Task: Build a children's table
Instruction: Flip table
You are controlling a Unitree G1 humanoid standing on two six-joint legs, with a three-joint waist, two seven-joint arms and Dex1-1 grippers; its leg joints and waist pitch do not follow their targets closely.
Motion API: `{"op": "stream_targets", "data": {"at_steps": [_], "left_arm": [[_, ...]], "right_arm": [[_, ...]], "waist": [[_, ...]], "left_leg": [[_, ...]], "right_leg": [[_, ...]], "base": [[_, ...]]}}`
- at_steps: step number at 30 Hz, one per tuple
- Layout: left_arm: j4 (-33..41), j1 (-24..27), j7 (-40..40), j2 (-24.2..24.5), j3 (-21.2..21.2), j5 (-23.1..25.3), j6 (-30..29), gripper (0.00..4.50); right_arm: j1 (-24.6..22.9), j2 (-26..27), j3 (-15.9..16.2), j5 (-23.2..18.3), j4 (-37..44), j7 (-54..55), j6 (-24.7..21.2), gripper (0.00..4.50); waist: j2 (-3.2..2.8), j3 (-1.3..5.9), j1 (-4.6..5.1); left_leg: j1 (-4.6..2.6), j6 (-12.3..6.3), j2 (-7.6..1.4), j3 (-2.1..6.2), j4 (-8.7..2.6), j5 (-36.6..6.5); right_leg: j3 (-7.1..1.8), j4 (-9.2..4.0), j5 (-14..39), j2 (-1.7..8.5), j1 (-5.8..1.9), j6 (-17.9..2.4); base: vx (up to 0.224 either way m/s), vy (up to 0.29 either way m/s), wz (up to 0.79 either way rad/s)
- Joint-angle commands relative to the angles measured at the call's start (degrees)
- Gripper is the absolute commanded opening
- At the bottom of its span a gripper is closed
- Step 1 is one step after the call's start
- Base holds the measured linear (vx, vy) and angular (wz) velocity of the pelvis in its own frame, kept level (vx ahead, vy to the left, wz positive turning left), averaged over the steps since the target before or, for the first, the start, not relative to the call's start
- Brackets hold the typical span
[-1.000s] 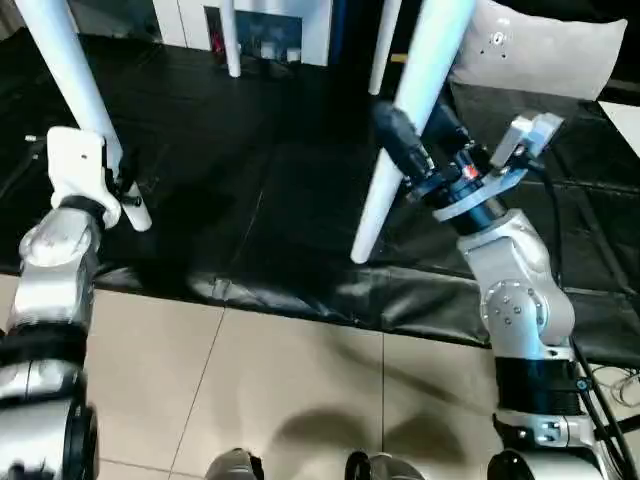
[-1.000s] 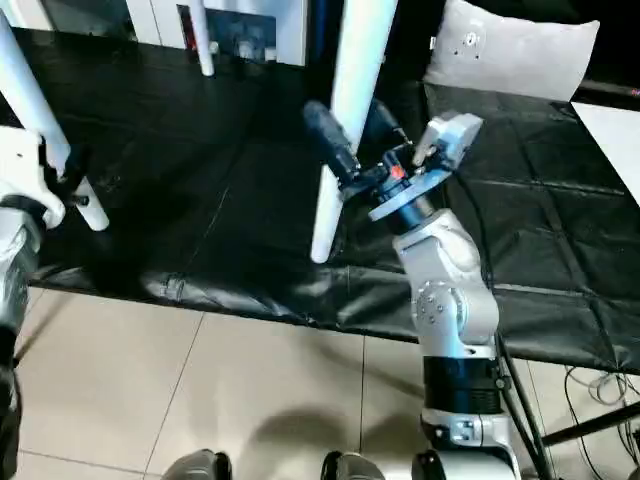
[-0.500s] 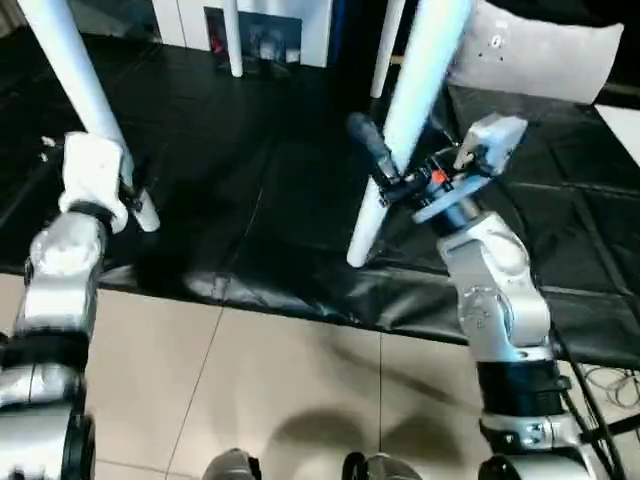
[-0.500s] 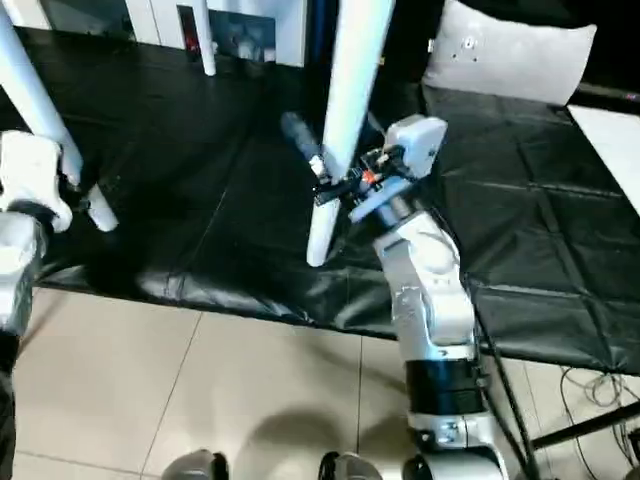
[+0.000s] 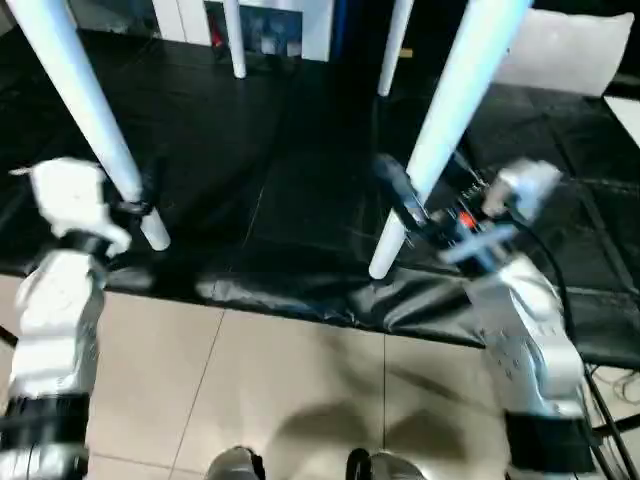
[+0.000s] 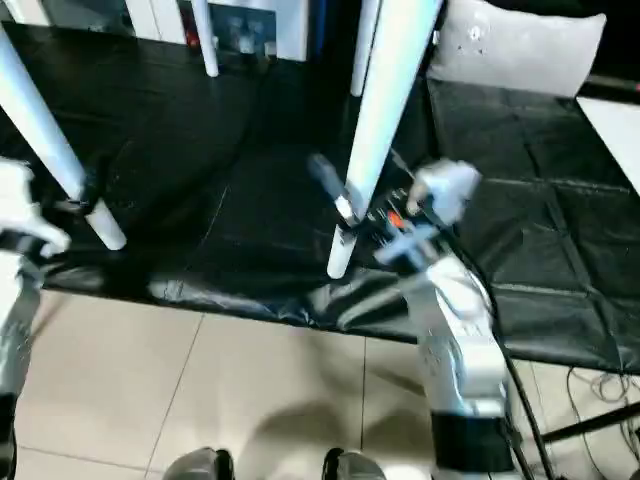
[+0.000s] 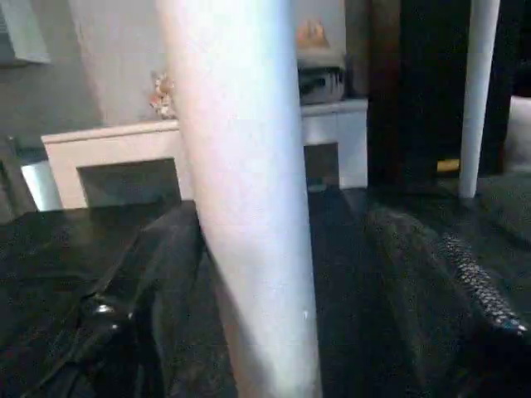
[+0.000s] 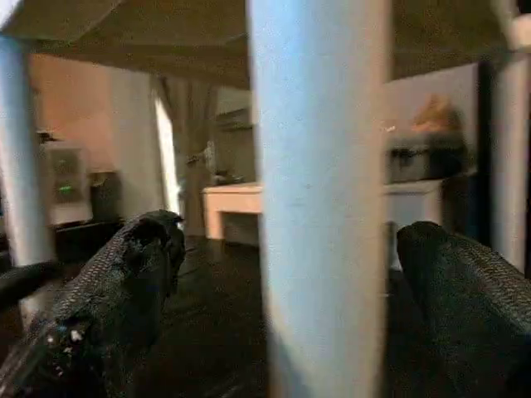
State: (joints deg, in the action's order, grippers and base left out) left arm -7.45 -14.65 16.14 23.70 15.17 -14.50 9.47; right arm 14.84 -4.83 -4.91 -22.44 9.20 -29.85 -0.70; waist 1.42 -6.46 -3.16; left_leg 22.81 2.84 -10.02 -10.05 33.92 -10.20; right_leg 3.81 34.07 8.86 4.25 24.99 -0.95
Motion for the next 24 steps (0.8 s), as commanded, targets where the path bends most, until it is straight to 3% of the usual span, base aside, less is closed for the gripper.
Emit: {"op": "stream_targets", "data": {"at_steps": [1, 4, 7, 9, 10, 12, 13, 15, 17, 18, 19, 20, 21, 23, 24], "left_arm": [[4.67, 2.1, 0.18, -0.64, 0.99, -1.28, -0.61, 3.49], [14.71, 10.35, -0.38, -2.53, 0.91, -5.04, -4.69, 3.49], [19.75, 14.95, -0.65, -3.03, -0.83, -5.83, -8.53, 3.49], [25.64, 19.56, -1.47, -2.43, -4.19, -4.76, -14.92, 3.49], [25.64, 19.56, -1.47, -2.43, -4.19, -4.76, -14.92, 3.49], [28.87, 22.24, -3.93, -4.33, -4.55, -4.72, -16.75, 3.49], [29.12, 22.54, -4.07, -4.47, -4.45, -4.6, -16.84, 3.49], [30.17, 24.61, -4.34, -5.13, -3.63, -4.37, -17.15, 3.49], [30.16, 25.67, -3.67, -4.84, -3.55, -4.13, -16.99, 3.49], [30.54, 26.12, -3.51, -4.4, -3.71, -3.78, -17.61, 3.49], [30.89, 26.26, -3.76, -4.39, -3.72, -3.85, -18.23, 3.49], [31.06, 26.29, -3.9, -4.31, -3.73, -3.83, -18.58, 3.49], [31.25, 26.19, -4.12, -4.11, -4.0, -3.64, -19.19, 3.49], [31.31, 26.16, -4.22, -4.07, -4.1, -3.65, -19.49, 3.49], [31.53, 26.09, -4.24, -4.15, -4.15, -3.66, -19.87, 3.49]], "right_arm": [[-1.72, -0.62, -1.39, 1.44, 2.44, 1.18, 1.78, 4.5], [-6.55, -0.85, -2.39, 3.39, 7.13, 3.49, 2.99, 4.5], [-9.36, -0.47, -3.02, 4.14, 9.97, 5.42, 2.11, 4.5], [-13.47, -0.33, -3.23, 5.28, 13.42, 8.55, -1.44, 4.5], [-13.47, -0.33, -3.23, 5.28, 13.42, 8.55, -1.44, 4.5], [-20.12, -0.9, -1.34, 5.52, 16.32, 9.44, -5.39, 4.5], [-20.67, -0.96, -1.08, 5.55, 16.53, 9.57, -5.78, 4.5], [-23.4, -1.5, 0.72, 3.74, 17.59, 10.01, -10.31, 4.5], [-24.09, -1.61, 1.31, 2.19, 17.58, 10.01, -12.69, 4.5], [-24.22, -1.92, 1.51, 2.6, 17.38, 10.33, -14.22, 4.5], [-24.15, -1.94, 1.61, 2.36, 17.06, 10.25, -14.87, 4.5], [-24.06, -1.99, 1.74, 2.04, 16.96, 10.36, -15.87, 4.5], [-23.79, -1.69, 1.3, 1.91, 16.9, 11.86, -18.35, 4.5], [-23.75, -1.27, 0.94, 2.36, 16.89, 13.04, -19.15, 4.5], [-24.0, -1.72, 1.14, 1.89, 17.13, 12.45, -19.62, 4.5]], "waist": [[-1.59, 3.7, 0.16], [-1.65, 3.89, 0.05], [-1.22, 3.79, 0.09], [-1.38, 3.18, -0.03], [-1.35, 3.05, -0.03], [-1.38, 2.87, -0.07], [-1.4, 2.77, -0.17], [-1.58, 2.4, 0.23], [-1.44, 2.49, 0.57], [-1.37, 2.71, 0.75], [-1.4, 2.74, 0.63], [-1.5, 2.91, 0.27], [-1.26, 2.89, -0.43], [-1.21, 2.87, -1.24], [-1.83, 2.52, -1.98]], "left_leg": [[-1.65, 0.98, -3.18, 1.12, -5.24, -18.18], [-1.34, 0.7, -3.41, 1.06, -5.21, -16.69], [-1.22, -0.34, -3.18, 0.89, -5.24, -17.62], [-1.42, 0.17, -3.35, 1.07, -5.56, -20.79], [-1.47, 0.41, -3.25, 1.12, -5.63, -21.93], [-1.69, 1.33, -3.09, 1.35, -5.67, -24.96], [-1.73, 1.44, -3.08, 1.46, -5.7, -25.73], [-2.24, 1.95, -2.59, 2.02, -5.62, -29.65], [-2.14, 1.97, -2.4, 2.31, -5.54, -29.39], [-1.41, 0.13, -2.01, 2.09, -5.43, -26.5], [-1.29, -0.87, -1.83, 1.92, -5.22, -25.29], [-1.25, -2.89, -1.68, 1.76, -4.34, -22.44], [-0.85, -5.3, -1.64, 2.1, -2.68, -18.44], [-0.13, -7.13, -1.97, 3.15, -0.31, -14.6], [-0.51, -7.19, -2.69, 4.97, 1.44, -13.18]], "right_leg": [[-3.1, -3.98, 15.66, 3.5, -2.79, -8.43], [-3.17, -3.5, 11.78, 3.43, -3.11, -9.35], [-3.14, -3.95, 13.55, 3.21, -3.04, -9.0], [-3.25, -4.58, 20.34, 3.17, -2.62, -6.83], [-3.22, -4.8, 22.32, 3.14, -2.56, -6.16], [-3.25, -5.63, 27.57, 3.16, -2.39, -3.81], [-3.18, -5.86, 28.97, 3.23, -2.35, -3.18], [-2.73, -6.85, 37.36, 3.36, -2.12, -0.41], [-2.55, -7.1, 39.1, 3.5, -2.38, 0.66], [-3.05, -7.35, 41.32, 4.61, -2.9, 0.89], [-3.44, -7.62, 42.97, 5.3, -2.98, 0.81], [-4.5, -8.45, 46.17, 6.92, -3.02, 0.31], [-6.39, -9.56, 49.23, 9.66, -3.52, -0.25], [-8.45, -10.57, 52.41, 13.23, -4.23, -0.74], [-8.91, -11.45, 53.63, 15.3, -4.04, -2.59]], "base": [[0.0, 0.0, 0.0], [0.0, 0.0, 0.0], [0.0, 0.0, 0.0], [0.0, 0.0, 0.0], [0.0, 0.0, 0.0], [0.0, 0.0, 0.0], [0.0, 0.0, 0.0], [0.0, 0.0, 0.0], [0.0, 0.0, 0.0], [0.0, 0.0, 0.0], [0.0, 0.0, 0.0], [0.0, 0.0, 0.0], [-0.028, 0.05, 0.01], [-0.026, 0.071, -0.01], [-0.026, 0.137, 0.01]]}}
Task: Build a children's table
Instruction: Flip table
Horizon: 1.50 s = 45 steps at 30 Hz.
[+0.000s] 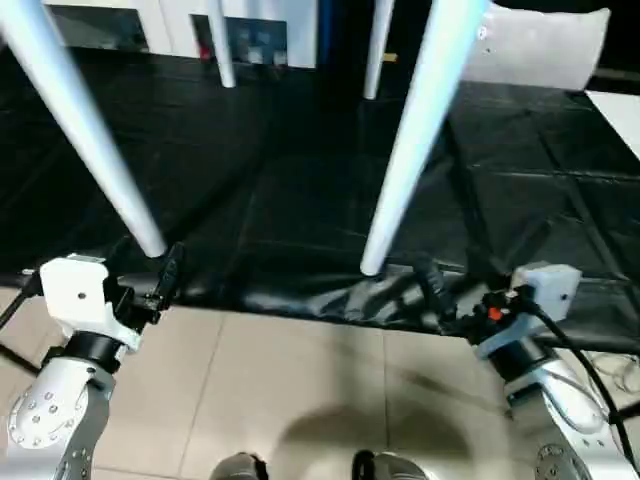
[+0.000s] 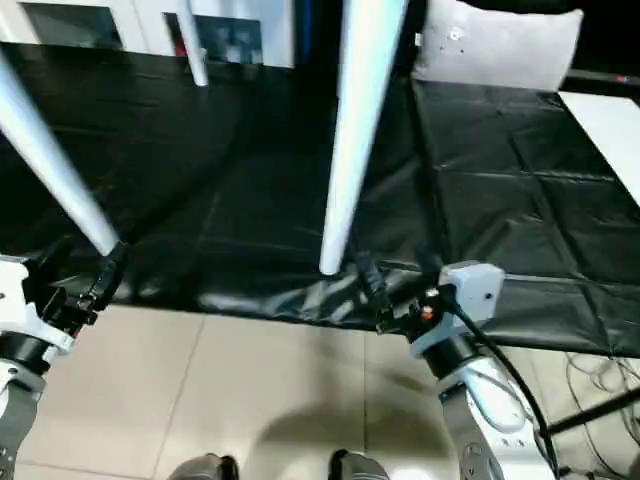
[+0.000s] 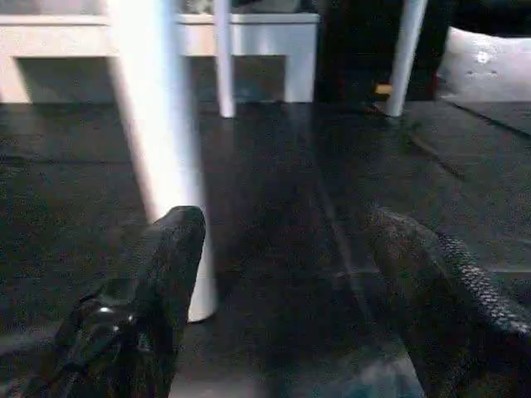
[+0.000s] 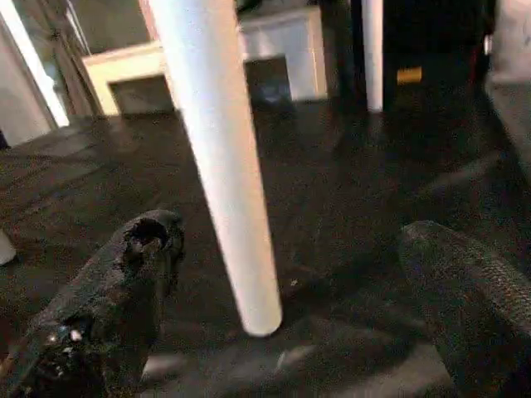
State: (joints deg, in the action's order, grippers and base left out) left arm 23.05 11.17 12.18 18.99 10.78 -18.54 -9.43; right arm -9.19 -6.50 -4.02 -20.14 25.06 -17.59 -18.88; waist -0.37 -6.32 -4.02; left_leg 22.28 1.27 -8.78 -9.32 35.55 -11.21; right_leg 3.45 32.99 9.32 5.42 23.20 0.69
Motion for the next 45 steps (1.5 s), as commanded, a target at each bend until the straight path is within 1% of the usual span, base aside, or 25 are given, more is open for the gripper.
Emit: {"op": "stream_targets", "data": {"at_steps": [1, 3, 6, 8, 9, 10, 11, 13, 14, 15, 16, 18, 20, 22, 23, 24, 29, 35, 37, 38, 39, 41, 42, 44, 45], "left_arm": [[1.22, 0.15, -0.18, 0.56, 0.06, 0.44, -1.35, 3.49], [1.34, -0.04, 0.05, 0.67, -0.3, 0.64, -1.74, 3.49], [1.2, -0.62, 0.26, 0.82, -0.83, 0.97, -2.29, 3.49], [1.08, -1.39, 0.82, 1.15, -1.42, 1.25, -2.91, 3.49], [1.0, -1.61, 0.93, 1.21, -1.54, 1.29, -3.03, 3.49], [0.65, -2.22, 1.19, 1.41, -1.82, 1.37, -3.35, 3.49], [0.38, -2.67, 1.38, 1.6, -2.06, 1.46, -3.68, 3.49], [0.15, -3.14, 1.61, 1.76, -2.28, 1.65, -3.98, 3.49], [-0.46, -4.44, 1.95, 1.96, -2.69, 1.64, -4.76, 3.49], [-0.48, -4.47, 1.96, 1.97, -2.7, 1.64, -4.79, 3.49], [-1.01, -5.41, 2.45, 2.44, -2.94, 1.54, -5.2, 3.49], [-2.15, -6.69, 3.18, 2.46, -3.19, 0.54, -6.39, 3.49], [-3.93, -7.88, 5.87, 2.72, -4.4, 0.33, -4.8, 3.49], [-6.69, -9.13, 8.55, 2.65, -5.64, -0.52, -4.82, 3.49], [-8.24, -9.78, 9.87, 2.4, -6.08, -0.85, -4.36, 3.49], [-8.66, -9.96, 10.23, 2.33, -6.2, -0.92, -4.19, 3.49], [-8.97, -6.81, 17.68, 3.4, -8.29, -4.94, -6.1, 3.89], [-16.12, -3.51, 25.76, 6.59, -14.94, -1.57, -6.2, 4.43], [-21.78, -4.03, 26.96, 6.12, -16.84, 0.56, -4.37, 4.43], [-25.34, -4.77, 27.13, 5.53, -17.49, 1.56, -3.59, 4.43], [-31.77, -6.39, 26.5, 3.65, -18.02, 2.99, -1.87, 4.43], [-44.99, -10.13, 22.08, -0.03, -18.33, 6.05, 0.98, 4.43], [-50.62, -11.85, 20.5, -1.57, -17.97, 6.53, 2.64, 4.43], [-55.81, -13.54, 18.3, -2.89, -17.32, 6.75, 3.22, 4.43], [-60.37, -14.99, 16.49, -3.84, -16.64, 6.75, 3.39, 4.43]], "right_arm": [[-0.34, -0.85, 0.67, -1.25, 1.57, -1.14, -1.8, 4.5], [-0.63, -2.01, 1.31, -1.9, 1.9, -2.49, -2.0, 4.5], [-0.03, -2.85, 1.87, -0.55, 1.27, -2.69, -1.55, 4.5], [0.57, -3.22, 2.16, 1.15, 0.65, -2.63, -0.06, 4.5], [0.68, -3.17, 2.07, 1.19, 0.59, -2.46, -0.06, 4.5], [1.05, -3.06, 1.89, 1.57, 0.27, -1.85, -0.03, 4.5], [1.31, -3.07, 1.84, 1.92, 0.0, -1.64, 0.28, 4.5], [1.56, -3.19, 1.88, 2.13, -0.14, -1.58, 0.65, 4.5], [2.37, -2.92, 1.69, 2.08, -0.49, -0.96, 1.28, 4.5], [2.39, -2.91, 1.69, 2.08, -0.49, -0.94, 1.28, 4.5], [3.23, -2.93, 1.93, 2.33, -0.89, -0.28, 0.27, 4.5], [4.19, -2.43, 2.05, 2.91, -1.95, 0.53, 0.31, 4.5], [5.01, -2.03, 2.24, 2.6, -3.15, 0.44, 0.37, 4.5], [5.7, -1.89, 2.79, 1.25, -4.61, -1.35, 0.5, 4.5], [6.03, -1.84, 3.13, 0.94, -5.56, -2.49, 1.33, 4.5], [6.12, -1.83, 3.22, 0.88, -5.83, -2.8, 1.58, 4.5], [3.24, -4.74, 6.56, -1.32, -8.58, -12.5, 3.55, 4.5], [2.42, -9.58, 12.08, -1.12, -15.92, -25.74, 5.54, 4.5], [2.68, -10.86, 13.02, 0.2, -19.22, -27.81, 6.9, 4.5], [3.45, -11.16, 13.33, 1.2, -21.57, -27.81, 7.27, 4.5], [5.16, -11.04, 12.99, 1.89, -26.05, -27.54, 7.65, 4.5], [9.13, -9.18, 11.43, 3.65, -37.03, -23.38, 8.47, 4.5], [11.11, -7.85, 10.5, 3.66, -42.77, -21.31, 7.39, 4.5], [12.62, -6.87, 11.31, 5.8, -48.9, -19.3, 9.26, 4.5], [13.84, -5.91, 12.57, 7.96, -54.66, -17.56, 10.79, 4.5]], "waist": [[-0.26, 2.21, -1.11], [-2.25, 2.74, 0.26], [-3.97, 2.87, 1.34], [-2.16, 2.73, 1.23], [0.56, 4.43, -0.04], [0.31, 3.19, -1.55], [0.15, 4.56, 0.27], [0.27, 3.7, 0.02], [-0.38, 3.47, -0.34], [-1.33, 3.89, -0.11], [-2.57, 4.19, 2.07], [-5.6, 4.64, 4.2], [-5.72, 3.72, 3.69], [-3.96, 4.48, 2.77], [-3.22, 3.67, 2.1], [-3.18, 3.67, 2.11], [-5.37, 3.37, 2.03], [-2.84, 2.14, 2.6], [-3.75, 2.74, 0.46], [-2.88, 3.11, -3.87], [2.12, 3.53, -0.83], [-0.29, 2.27, -0.63], [-0.76, 1.04, 0.46], [-4.59, 0.16, 2.67], [-5.29, 1.33, 1.07]], "left_leg": [[-0.43, -5.66, -4.06, 4.46, -0.81, -13.5], [-3.35, -4.64, -3.23, 2.14, -6.52, -26.43], [-2.23, -1.87, -3.19, -0.79, -12.66, -35.57], [-1.69, 1.16, -4.0, -1.24, -13.1, -39.48], [-1.61, 4.67, -2.34, -1.52, -8.07, -33.33], [-3.22, 2.75, -0.69, 2.1, 4.87, -21.53], [3.84, 1.97, 1.19, 8.94, 11.41, -7.97], [4.99, 4.21, 0.24, 9.74, 9.95, -8.79], [0.29, 0.57, 0.19, 7.57, 2.95, -9.87], [-0.25, -1.92, 0.31, 6.91, 0.25, -8.82], [-1.75, -7.52, -0.22, 5.43, -3.71, -16.29], [-4.02, -15.97, -0.78, 7.23, -7.75, -21.08], [-3.27, -16.01, -2.43, 7.57, -9.23, -25.59], [-2.09, -6.44, -2.79, 8.3, -8.64, -34.27], [-3.5, 1.97, -0.74, 6.09, -5.23, -41.38], [-3.34, 3.27, -1.88, 7.9, -3.42, -38.53], [-1.65, 11.38, -2.58, 7.04, -10.86, -55.82], [-3.84, 6.68, -1.87, 6.03, -7.2, -48.62], [4.29, 7.76, -2.98, 4.17, -16.14, -55.28], [5.08, 5.93, -1.92, -0.94, -17.23, -44.93], [-6.36, 5.05, 0.91, 2.28, 0.72, -17.39], [-1.39, -1.04, 0.8, 6.48, 3.88, 3.44], [-2.46, 0.42, -0.11, 7.79, 5.96, 0.66], [-3.31, 10.66, -2.73, 11.84, -1.35, -40.7], [3.83, 14.08, -1.89, 11.37, -12.87, -68.83]], "right_leg": [[-8.14, -10.24, 51.76, 13.35, -2.14, -5.16], [-1.85, -5.27, 37.61, 2.96, -0.38, -6.67], [4.84, 7.66, 11.41, -3.46, -0.49, -5.3], [3.12, 5.78, 13.85, 0.48, -2.04, -3.24], [-2.53, 0.8, 28.86, 7.59, -3.16, -1.66], [-8.42, -9.12, 42.59, 17.58, 0.58, -3.17], [-10.28, -7.64, 45.33, 19.14, -5.55, -4.75], [-7.7, -6.38, 39.44, 16.32, -6.71, -8.24], [-3.43, -5.81, 32.44, 8.86, -3.97, -14.81], [-2.17, -5.09, 32.37, 6.72, -4.43, -15.31], [-0.14, -1.84, 32.9, 0.21, -1.55, -12.64], [2.61, 6.54, 11.25, -3.78, -0.79, -7.31], [2.68, 6.68, 8.17, -2.09, -1.28, -4.91], [-1.1, 2.35, 11.82, 2.72, -3.41, -4.3], [-3.75, -2.42, 29.77, 5.44, -0.45, -6.65], [-4.55, -4.25, 42.17, 8.52, -1.92, -6.83], [-1.58, 0.2, 23.83, 1.7, -3.04, -4.08], [-1.42, -5.89, 46.75, 4.61, -1.59, -2.16], [1.27, 9.01, 24.23, -0.47, -10.01, -2.51], [-1.24, 9.82, 20.57, -1.95, -7.89, -2.86], [-6.32, -4.15, 47.06, 7.51, 2.85, -1.58], [-9.38, -7.75, 46.98, 9.34, -0.94, -7.72], [-7.34, -8.0, 50.76, 10.31, 0.07, -9.85], [-0.26, -2.41, 44.12, 3.2, -0.73, -7.3], [2.08, 10.23, 13.72, -2.56, -7.55, -5.09]], "base": [[-0.026, 0.137, 0.01], [-0.03, 0.184, 0.06], [-0.043, 0.191, 0.09], [-0.044, 0.137, 0.04], [-0.039, 0.068, 0.01], [-0.039, 0.068, 0.01], [0.02, 0.132, -0.2], [0.015, 0.207, -0.33], [-0.059, 0.216, -0.04], [-0.094, 0.2, 0.16], [-0.094, 0.2, 0.16], [-0.079, 0.239, 0.07], [-0.078, 0.221, 0.03], [-0.092, 0.159, -0.02], [-0.091, 0.136, 0.1], [-0.08, 0.122, -0.02], [-0.065, 0.086, -0.04], [-0.032, -0.003, 0.0], [-0.102, 0.001, -0.02], [-0.12, -0.056, 0.28], [0.036, -0.145, 0.34], [0.024, -0.115, 0.2], [-0.074, 0.057, -0.22], [-0.055, 0.084, -0.24], [-0.077, 0.072, 0.08]]}}
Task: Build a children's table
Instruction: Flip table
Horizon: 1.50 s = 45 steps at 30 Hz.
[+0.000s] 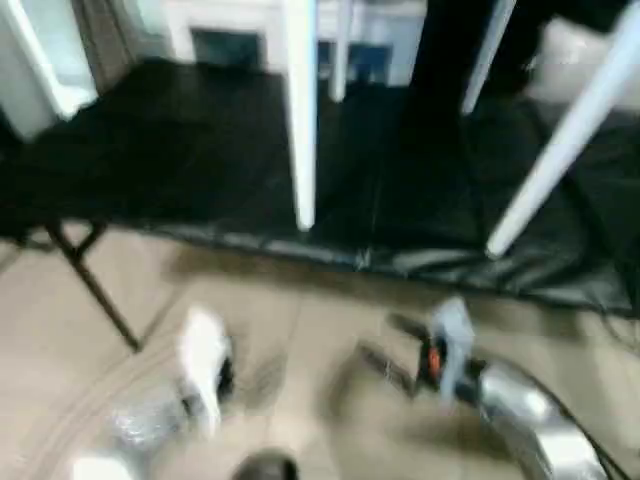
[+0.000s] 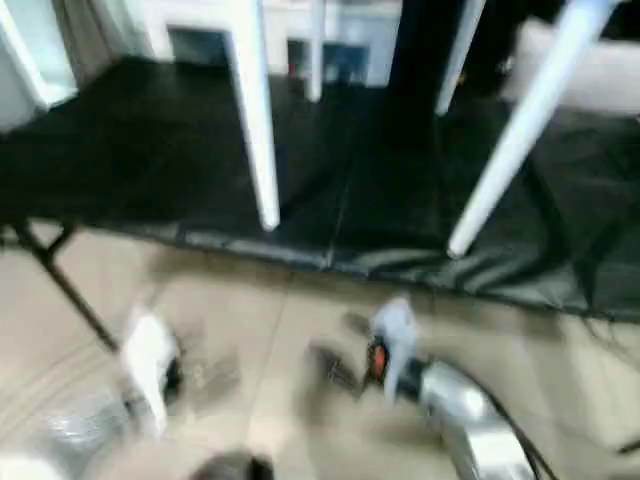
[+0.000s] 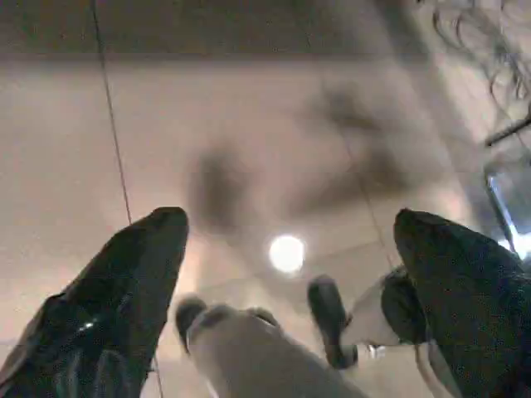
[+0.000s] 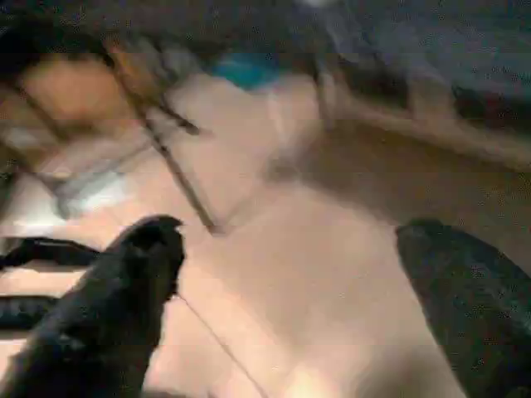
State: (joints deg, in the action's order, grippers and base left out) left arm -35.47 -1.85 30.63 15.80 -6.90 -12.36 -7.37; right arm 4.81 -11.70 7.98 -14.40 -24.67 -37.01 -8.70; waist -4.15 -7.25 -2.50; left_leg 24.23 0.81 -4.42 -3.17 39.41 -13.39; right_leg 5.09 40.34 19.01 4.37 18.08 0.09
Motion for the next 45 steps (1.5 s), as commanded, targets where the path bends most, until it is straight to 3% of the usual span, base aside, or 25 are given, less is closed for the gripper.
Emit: {"op": "stream_targets", "data": {"at_steps": [1, 2, 3, 4, 5, 6, 7, 8, 9, 10, 11, 12, 14, 15, 17, 18, 19, 22, 24, 27, 30, 32, 39, 42, 45], "left_arm": [[-2.92, -2.28, -2.38, -0.79, 1.22, 0.56, 1.25, 4.43], [-6.46, -3.36, -3.75, -1.6, 1.83, 0.39, 0.73, 4.43], [-9.65, -4.18, -5.14, -2.12, 2.39, 0.31, 0.2, 4.43], [-14.71, -5.88, -8.75, -2.83, 2.66, 1.12, -1.13, 4.43], [-15.7, -6.09, -10.48, -2.79, 2.59, 1.73, -1.18, 4.43], [-16.47, -6.32, -11.81, -2.88, 2.7, 2.23, -0.97, 4.43], [-18.97, -7.03, -16.19, -3.17, 2.99, 4.01, -0.28, 4.43], [-19.58, -7.19, -17.29, -3.24, 3.0, 4.53, -0.12, 4.43], [-21.31, -7.22, -19.51, -3.51, 2.97, 5.54, 0.32, 4.43], [-23.73, -7.58, -19.75, -4.08, 3.57, 5.02, 0.98, 4.43], [-25.09, -7.82, -19.75, -4.4, 3.94, 4.66, 1.38, 4.43], [-25.54, -7.9, -19.75, -4.5, 4.06, 4.55, 1.52, 4.43], [-28.23, -7.89, -20.16, -5.27, 4.9, 3.85, 1.47, 4.43], [-30.32, -7.99, -20.82, -5.74, 5.8, 3.5, 2.07, 4.43], [-31.15, -8.13, -21.47, -5.89, 6.59, 3.28, 3.14, 4.43], [-31.86, -8.37, -22.16, -5.91, 7.12, 3.5, 4.25, 4.43], [-32.18, -8.48, -22.4, -5.97, 7.31, 3.73, 4.76, 4.43], [-33.6, -9.52, -21.75, -6.14, 7.63, 4.66, 7.18, 4.43], [-33.79, -9.81, -21.91, -6.19, 7.98, 4.43, 7.72, 4.43], [-34.31, -10.35, -21.48, -6.54, 8.57, 4.13, 8.6, 4.43], [-35.3, -10.69, -21.3, -6.88, 8.83, 4.66, 8.97, 4.43], [-35.79, -10.83, -21.3, -6.93, 9.11, 4.91, 9.06, 4.43], [-36.17, -10.93, -21.24, -6.92, 9.22, 5.09, 9.06, 4.43], [-36.17, -10.93, -21.24, -6.92, 9.22, 5.09, 9.06, 4.43], [-36.17, -10.93, -21.24, -6.92, 9.22, 5.09, 9.06, 4.43]], "right_arm": [[0.1, -0.39, 0.95, 2.72, -6.39, 2.38, 0.68, 4.5], [1.26, 0.76, 1.25, 3.99, -11.97, 5.44, 2.09, 4.5], [2.2, 2.12, 1.19, 4.72, -16.92, 8.84, 2.65, 4.5], [3.77, 3.79, 0.18, 5.18, -24.5, 14.16, 2.53, 4.5], [3.87, 4.17, -0.11, 5.27, -25.98, 15.63, 2.51, 4.5], [4.03, 4.39, -0.49, 5.17, -27.13, 16.66, 2.22, 4.5], [4.57, 5.03, -1.78, 4.76, -31.09, 20.08, 0.58, 4.5], [4.7, 5.14, -2.11, 4.63, -32.18, 20.96, -0.22, 4.5], [4.59, 5.33, -3.21, 4.33, -35.78, 24.03, -2.61, 4.5], [4.58, 5.59, -4.06, 4.65, -37.84, 25.56, -2.61, 4.5], [4.62, 5.74, -4.49, 4.83, -38.88, 26.25, -2.38, 4.5], [4.63, 5.79, -4.64, 4.89, -39.22, 26.47, -2.31, 4.5], [3.88, 5.8, -3.74, 6.61, -41.3, 28.49, -1.92, 4.5], [3.82, 6.04, -2.44, 8.42, -44.12, 29.21, -0.64, 4.5], [3.87, 6.24, -2.19, 9.03, -45.29, 29.38, 0.55, 4.5], [4.0, 6.37, -2.19, 9.56, -46.23, 29.78, 2.08, 4.5], [4.07, 6.39, -2.28, 9.8, -46.59, 30.04, 2.69, 4.5], [5.12, 6.35, -2.57, 11.17, -47.68, 30.83, 4.43, 4.5], [5.43, 6.19, -1.98, 11.91, -47.71, 30.69, 4.91, 4.5], [6.71, 5.87, -1.63, 12.89, -48.24, 30.85, 5.73, 4.5], [5.23, 5.59, -2.0, 13.6, -49.15, 30.75, 7.71, 4.5], [4.23, 5.54, -1.68, 14.4, -49.52, 30.23, 8.92, 4.5], [3.84, 5.53, -1.5, 14.98, -49.77, 30.0, 9.54, 4.5], [3.84, 5.53, -1.5, 14.98, -49.77, 30.0, 9.54, 4.5], [3.84, 5.53, -1.5, 14.98, -49.77, 30.0, 9.54, 4.5]], "waist": [[-1.81, 3.21, -1.64], [-1.09, 3.55, -0.2], [0.16, 4.6, 1.11], [1.21, 4.24, 1.36], [1.62, 3.8, 1.54], [1.33, 2.56, 1.29], [0.64, 2.91, 1.42], [0.51, 2.4, 1.75], [0.49, 2.68, 2.24], [0.95, 2.6, 2.32], [0.54, 2.37, 2.21], [0.66, 2.27, 2.31], [1.64, 2.28, 2.18], [1.45, 2.23, 2.23], [1.25, 1.92, 2.7], [1.98, 2.11, 2.63], [1.85, 2.07, 2.43], [2.63, 2.18, 2.35], [2.65, 1.94, 2.3], [3.0, 1.78, 2.37], [3.02, 1.38, 2.07], [3.08, 1.51, 1.89], [3.18, 1.72, 1.88], [3.2, 1.66, 1.86], [3.18, 1.52, 1.8]], "left_leg": [[0.43, 12.11, -5.64, 3.63, -16.75, -61.03], [-3.59, 11.52, -5.59, 4.15, -14.3, -48.25], [-4.05, 11.5, -5.18, 4.56, -12.93, -40.07], [-0.58, 8.67, -5.31, 4.19, -10.89, -23.02], [0.44, 3.65, -5.66, 3.13, -9.74, -8.44], [0.51, -0.59, -6.04, 2.47, -10.08, -5.16], [0.01, -1.45, -6.61, 2.43, -10.1, -6.0], [-0.27, -1.91, -7.06, 2.41, -10.62, -9.36], [-0.02, -1.72, -7.98, 2.3, -11.54, -15.79], [-0.02, -2.16, -8.14, 2.07, -11.73, -15.64], [-0.38, -2.63, -8.27, 1.58, -11.68, -16.2], [-0.23, -2.98, -8.33, 1.43, -11.66, -15.76], [0.22, -6.08, -8.67, 0.89, -11.66, -9.32], [-0.03, -6.95, -8.76, 0.73, -11.73, -8.25], [-0.41, -7.63, -9.18, 0.08, -12.23, -12.4], [-0.75, -7.45, -9.29, -0.41, -12.16, -14.86], [-0.78, -7.56, -9.39, -0.45, -12.08, -14.48], [-1.18, -9.83, -9.8, -0.89, -11.97, -11.36], [-1.1, -11.14, -9.9, -1.07, -11.98, -10.9], [-1.1, -10.24, -9.91, -1.28, -12.19, -13.53], [-1.15, -6.86, -9.94, -1.5, -12.46, -17.32], [-1.3, -6.1, -9.99, -1.68, -12.45, -17.26], [-1.23, -10.27, -10.22, -2.11, -12.13, -12.03], [-1.23, -10.71, -10.26, -2.15, -12.13, -12.02], [-1.37, -9.57, -10.31, -2.23, -12.28, -14.12]], "right_leg": [[0.24, 2.17, 0.48, -1.62, -1.22, -5.49], [-2.32, -3.13, 1.92, 2.15, 2.28, -8.41], [-3.52, -5.36, 1.68, 4.14, 2.34, -10.06], [-4.93, -8.5, -0.06, 8.75, -1.11, -12.65], [-4.54, -9.37, -0.66, 9.75, -1.82, -12.33], [-4.59, -10.59, 2.42, 8.96, -0.56, -12.31], [-4.75, -10.29, 3.71, 8.57, -0.32, -13.14], [-4.74, -10.25, 5.99, 8.04, 0.19, -13.81], [-4.9, -9.34, 7.41, 7.25, 0.2, -14.3], [-4.91, -9.31, 5.98, 7.09, 0.43, -14.35], [-5.06, -9.37, 4.44, 7.15, 0.97, -14.88], [-5.15, -9.38, 3.47, 7.37, 0.94, -15.18], [-5.03, -8.7, -4.05, 7.4, 0.44, -15.29], [-4.81, -8.56, -6.41, 7.11, 0.6, -15.52], [-4.65, -8.17, -9.05, 6.46, 1.15, -15.74], [-5.14, -8.34, -10.83, 6.88, 1.21, -15.73], [-5.26, -8.36, -11.75, 7.19, 1.11, -15.79], [-5.11, -8.02, -16.67, 6.85, 1.03, -15.89], [-5.01, -7.81, -17.3, 6.91, 1.05, -16.16], [-5.24, -8.23, -13.51, 7.12, 1.05, -16.29], [-5.79, -9.12, -5.23, 7.36, 1.34, -16.26], [-5.97, -9.26, -4.42, 7.36, 1.41, -15.93], [-5.8, -8.49, -13.43, 7.15, 1.31, -16.6], [-5.77, -8.49, -13.29, 7.1, 1.31, -16.61], [-5.93, -8.83, -9.74, 7.12, 1.48, -16.76]], "base": [[-0.077, 0.072, 0.08], [-0.005, -0.019, 0.19], [0.033, -0.028, -0.18], [0.033, -0.028, -0.18], [-0.029, -0.003, -0.38], [-0.017, -0.025, -0.18], [-0.017, -0.025, -0.18], [0.0, 0.0, 0.0], [0.0, 0.0, 0.0], [0.0, 0.0, 0.0], [0.0, 0.0, 0.0], [0.0, 0.0, 0.0], [0.0, 0.0, 0.0], [0.0, 0.0, 0.0], [0.0, 0.0, 0.0], [0.0, 0.0, 0.0], [0.0, 0.0, 0.0], [0.0, 0.0, 0.0], [0.0, 0.0, 0.0], [0.0, 0.0, 0.0], [0.0, 0.0, 0.0], [0.0, 0.0, 0.0], [0.0, 0.0, 0.0], [0.0, 0.0, 0.0], [0.0, 0.0, 0.0]]}}
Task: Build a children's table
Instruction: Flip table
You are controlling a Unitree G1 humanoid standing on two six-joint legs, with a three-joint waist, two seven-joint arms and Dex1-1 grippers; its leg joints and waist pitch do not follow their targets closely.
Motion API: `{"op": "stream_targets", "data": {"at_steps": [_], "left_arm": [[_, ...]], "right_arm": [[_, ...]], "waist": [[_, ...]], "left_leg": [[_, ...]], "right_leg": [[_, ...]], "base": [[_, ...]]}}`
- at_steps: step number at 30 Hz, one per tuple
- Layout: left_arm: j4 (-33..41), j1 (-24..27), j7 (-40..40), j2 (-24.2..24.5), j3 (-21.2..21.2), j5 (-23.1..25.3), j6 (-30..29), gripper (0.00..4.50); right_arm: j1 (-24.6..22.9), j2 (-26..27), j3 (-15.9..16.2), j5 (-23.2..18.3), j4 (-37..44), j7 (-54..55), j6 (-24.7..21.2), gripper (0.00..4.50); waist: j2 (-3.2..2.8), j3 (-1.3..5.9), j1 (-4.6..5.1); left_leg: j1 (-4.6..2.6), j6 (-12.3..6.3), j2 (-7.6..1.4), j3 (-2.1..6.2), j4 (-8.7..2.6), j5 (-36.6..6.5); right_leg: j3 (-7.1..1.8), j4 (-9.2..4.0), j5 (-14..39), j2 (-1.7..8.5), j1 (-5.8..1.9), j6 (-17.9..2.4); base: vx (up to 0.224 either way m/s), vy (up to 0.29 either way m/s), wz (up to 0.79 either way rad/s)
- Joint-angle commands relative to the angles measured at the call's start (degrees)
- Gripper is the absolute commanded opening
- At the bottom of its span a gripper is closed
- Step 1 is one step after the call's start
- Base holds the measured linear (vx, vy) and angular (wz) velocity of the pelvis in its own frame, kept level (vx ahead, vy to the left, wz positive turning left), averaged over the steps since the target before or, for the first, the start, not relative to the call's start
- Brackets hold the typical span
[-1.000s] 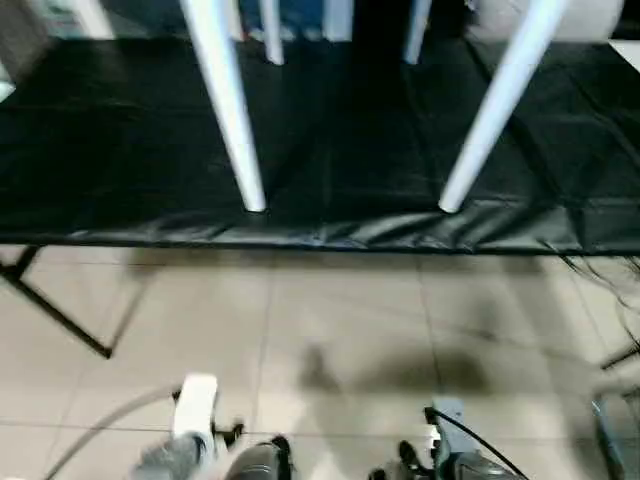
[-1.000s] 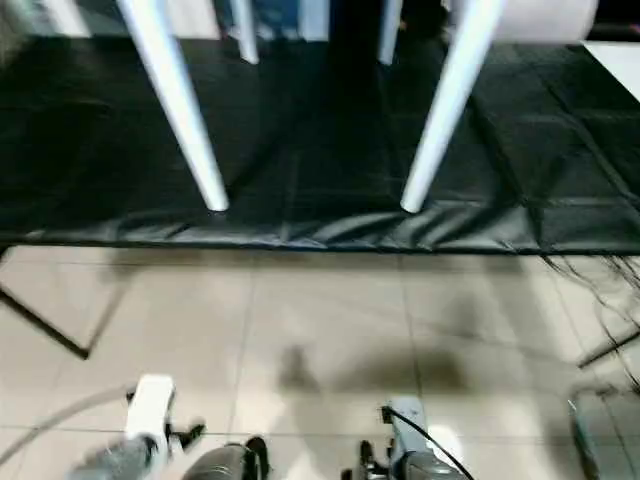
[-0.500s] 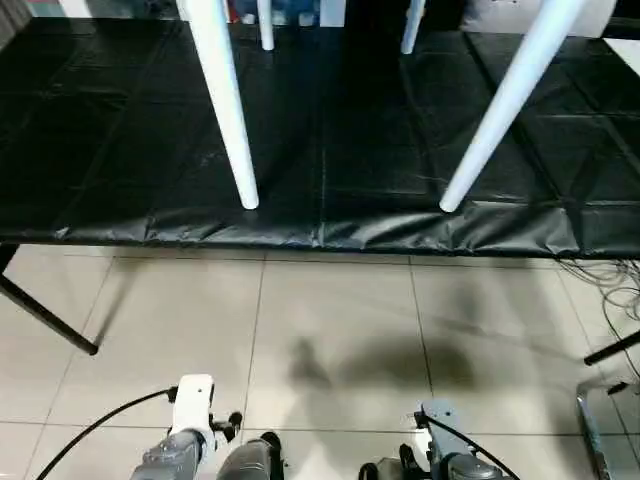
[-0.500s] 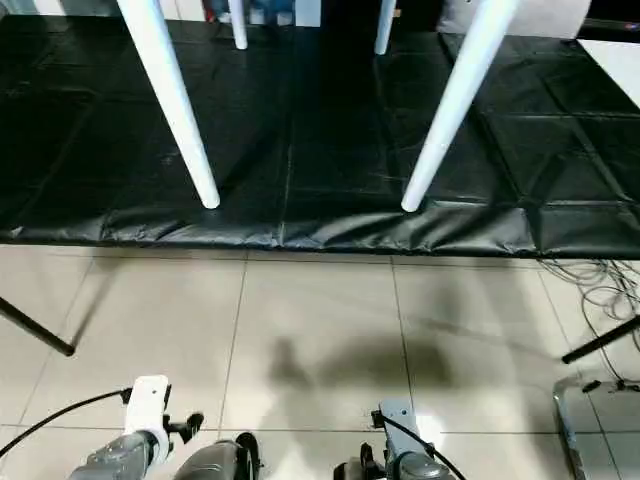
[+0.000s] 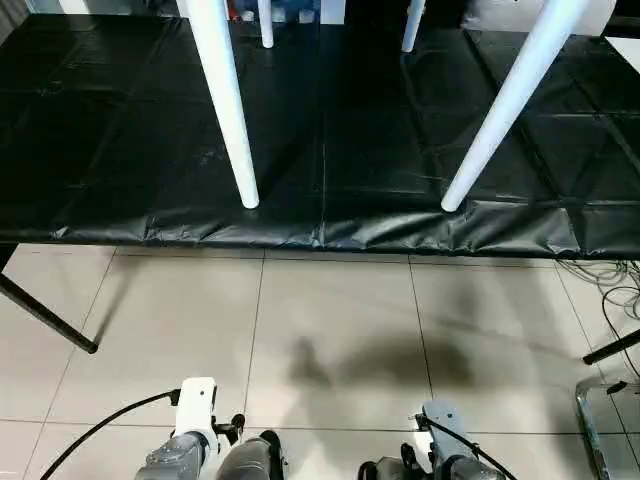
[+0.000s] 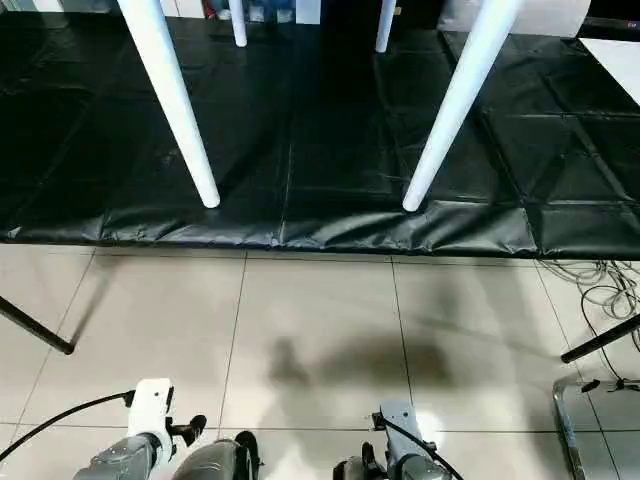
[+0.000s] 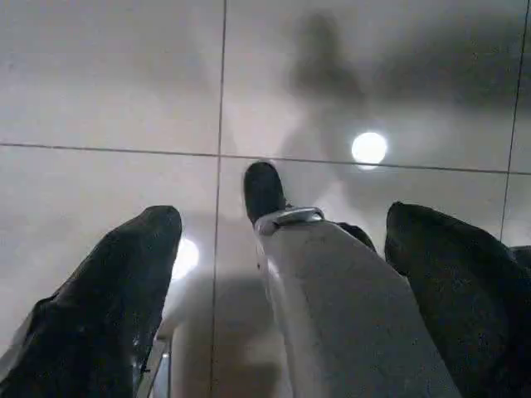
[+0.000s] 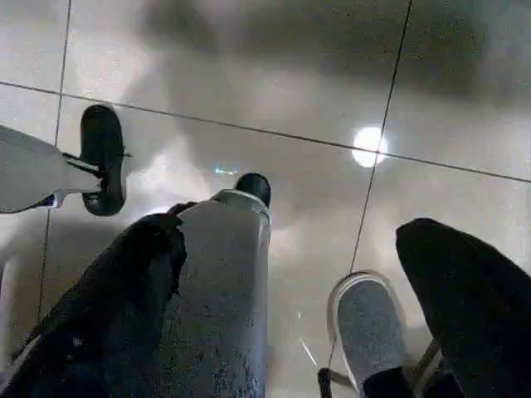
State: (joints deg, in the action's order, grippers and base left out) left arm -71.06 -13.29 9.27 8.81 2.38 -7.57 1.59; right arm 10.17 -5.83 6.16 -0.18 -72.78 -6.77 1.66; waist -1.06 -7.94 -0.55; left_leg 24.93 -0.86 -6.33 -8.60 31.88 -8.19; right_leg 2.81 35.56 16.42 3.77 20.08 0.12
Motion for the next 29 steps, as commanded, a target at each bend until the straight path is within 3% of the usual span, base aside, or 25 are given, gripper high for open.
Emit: {"op": "stream_targets", "data": {"at_steps": [1, 5, 29], "left_arm": [[-0.58, 0.51, 0.12, 0.07, -0.06, 0.29, 0.1, 4.43], [-0.58, 0.51, 0.12, 0.07, -0.06, 0.29, 0.1, 4.43], [-0.58, 0.51, 0.12, 0.07, -0.06, 0.29, 0.1, 4.43]], "right_arm": [[-1.52, -0.34, 0.31, 0.76, -1.66, -0.24, -0.82, 4.5], [-1.52, -0.34, 0.31, 0.76, -1.66, -0.24, -0.82, 4.5], [-1.52, -0.34, 0.31, 0.76, -1.66, -0.24, -0.82, 4.5]], "waist": [[0.13, 2.2, -0.15], [0.1, 2.15, -0.24], [0.23, 2.12, -1.13]], "left_leg": [[-2.07, -7.72, -8.39, 3.17, -4.77, -19.4], [-2.09, -6.99, -8.42, 3.12, -4.87, -19.7], [-2.28, -7.3, -8.61, 2.83, -4.86, -18.57]], "right_leg": [[-3.68, -4.1, -6.76, 7.71, -0.5, -16.76], [-3.81, -4.23, -5.69, 7.71, -0.43, -16.64], [-3.95, -3.99, -8.78, 7.62, -0.28, -16.28]], "base": [[0.0, 0.0, 0.0], [0.0, 0.0, 0.0], [0.0, 0.0, 0.0]]}}
